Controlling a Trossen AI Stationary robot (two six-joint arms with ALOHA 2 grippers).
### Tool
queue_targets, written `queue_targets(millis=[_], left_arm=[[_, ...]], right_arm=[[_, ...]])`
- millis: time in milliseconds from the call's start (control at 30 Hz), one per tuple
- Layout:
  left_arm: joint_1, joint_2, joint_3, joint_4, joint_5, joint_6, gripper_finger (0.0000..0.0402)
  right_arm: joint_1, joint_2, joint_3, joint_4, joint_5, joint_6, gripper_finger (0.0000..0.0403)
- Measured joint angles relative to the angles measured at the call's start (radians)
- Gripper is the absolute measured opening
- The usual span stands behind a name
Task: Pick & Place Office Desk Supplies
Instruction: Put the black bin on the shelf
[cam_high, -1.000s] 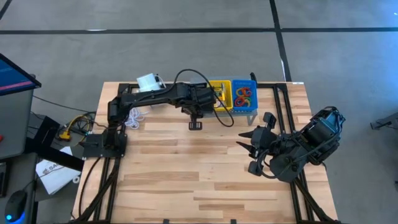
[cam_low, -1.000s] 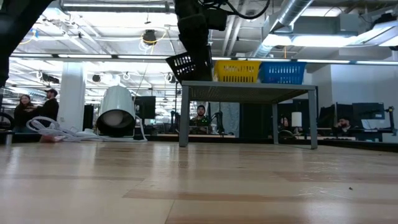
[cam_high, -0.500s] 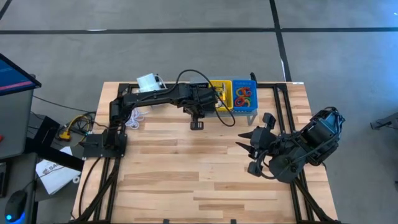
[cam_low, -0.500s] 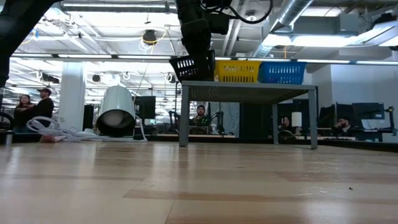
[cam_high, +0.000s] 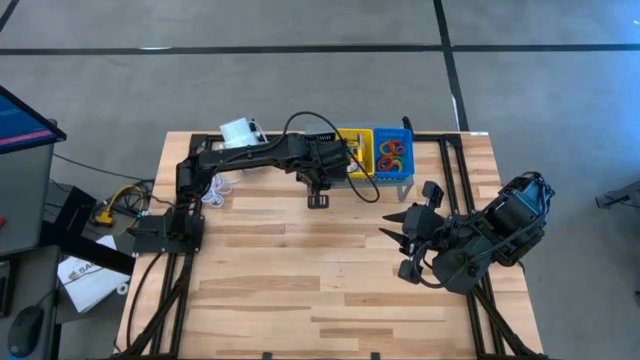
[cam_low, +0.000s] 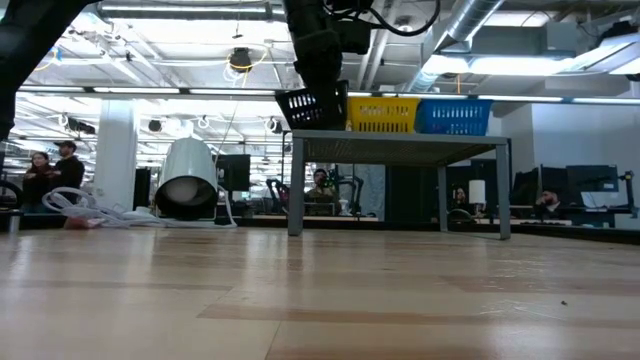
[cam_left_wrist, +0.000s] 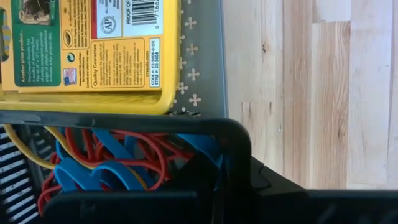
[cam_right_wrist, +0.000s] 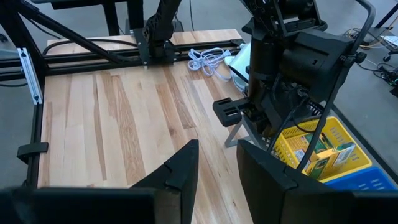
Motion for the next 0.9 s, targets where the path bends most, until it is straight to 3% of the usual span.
queue_targets(millis=[900], left_arm=[[-0.006,0.000,0.000,0.057,0.000,0.001,0.0033]], right_arm=[[0.000,0.000,0.000,0.000,0.000,0.000,0.0107]])
